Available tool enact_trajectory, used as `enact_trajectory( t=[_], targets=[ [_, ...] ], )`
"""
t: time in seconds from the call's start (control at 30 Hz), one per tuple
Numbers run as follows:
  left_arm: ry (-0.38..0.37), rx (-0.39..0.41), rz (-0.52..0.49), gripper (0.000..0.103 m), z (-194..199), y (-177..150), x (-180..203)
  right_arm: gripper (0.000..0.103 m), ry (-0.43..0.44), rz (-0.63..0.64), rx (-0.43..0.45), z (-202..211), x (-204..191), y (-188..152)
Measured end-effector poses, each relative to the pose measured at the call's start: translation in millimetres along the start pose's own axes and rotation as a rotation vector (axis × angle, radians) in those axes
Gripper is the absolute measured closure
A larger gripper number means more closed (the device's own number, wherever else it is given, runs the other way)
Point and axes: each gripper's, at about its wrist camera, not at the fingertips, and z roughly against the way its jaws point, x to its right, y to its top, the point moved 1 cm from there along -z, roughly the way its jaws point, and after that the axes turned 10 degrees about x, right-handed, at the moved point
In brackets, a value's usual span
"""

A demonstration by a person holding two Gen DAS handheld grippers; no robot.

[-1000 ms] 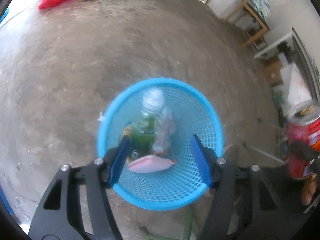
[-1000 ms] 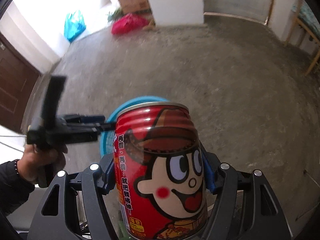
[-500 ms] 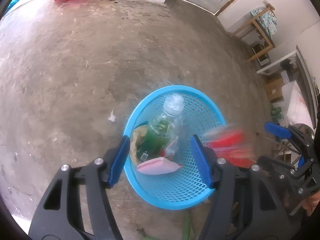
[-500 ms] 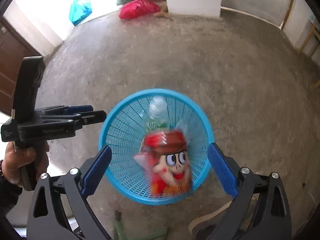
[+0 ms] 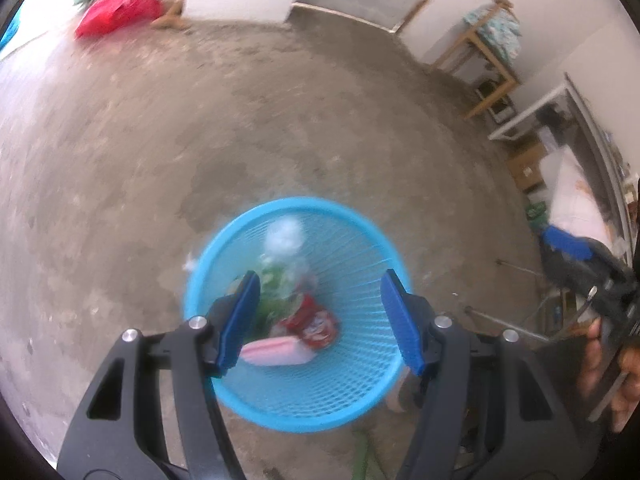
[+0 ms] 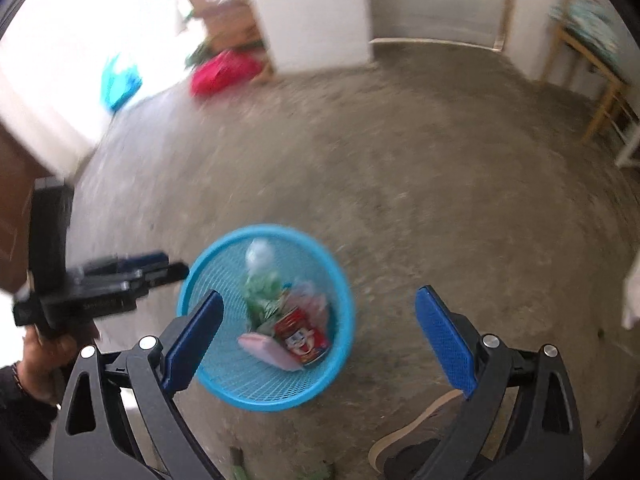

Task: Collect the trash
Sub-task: 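Move both grippers back to the table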

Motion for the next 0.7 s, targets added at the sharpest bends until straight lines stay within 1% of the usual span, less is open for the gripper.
enact_trajectory(
  t=[0.07,0.13,0.2,0.23,0.33,0.43,0.5,0.53,0.57,0.63,0.7],
  targets=[
    [-0.024,0.008,-0.053,0.044,0,9,27,0.008,-0.009,-0.053,0.062,30,23,10],
    [-0.054,0.021,-0.100,0.044,2,19,56,0.007,-0.035,-0.075,0.118,61,47,16],
    [-0.097,0.033,-0.156,0.042,4,31,96,0.007,-0.079,-0.094,0.157,101,82,19],
    [-0.111,0.037,-0.172,0.042,4,34,108,0.007,-0.093,-0.102,0.163,113,92,19],
    [-0.197,0.052,-0.260,0.042,1,48,176,0.007,-0.176,-0.144,0.214,168,145,14],
    [-0.273,0.060,-0.344,0.042,-1,56,238,0.007,-0.270,-0.214,0.267,229,207,-7],
    [-0.338,0.067,-0.416,0.042,-2,59,291,0.007,-0.340,-0.264,0.284,260,242,-24],
    [-0.378,0.072,-0.460,0.041,-2,60,323,0.007,-0.370,-0.285,0.290,272,256,-33],
    [-0.402,0.072,-0.482,0.040,-2,60,343,0.007,-0.411,-0.323,0.300,289,277,-46],
    [-0.481,0.079,-0.567,0.038,-3,60,408,0.007,-0.477,-0.383,0.319,317,314,-70],
    [-0.543,0.074,-0.643,0.036,-5,56,462,0.007,-0.537,-0.442,0.336,337,346,-93]
  ],
)
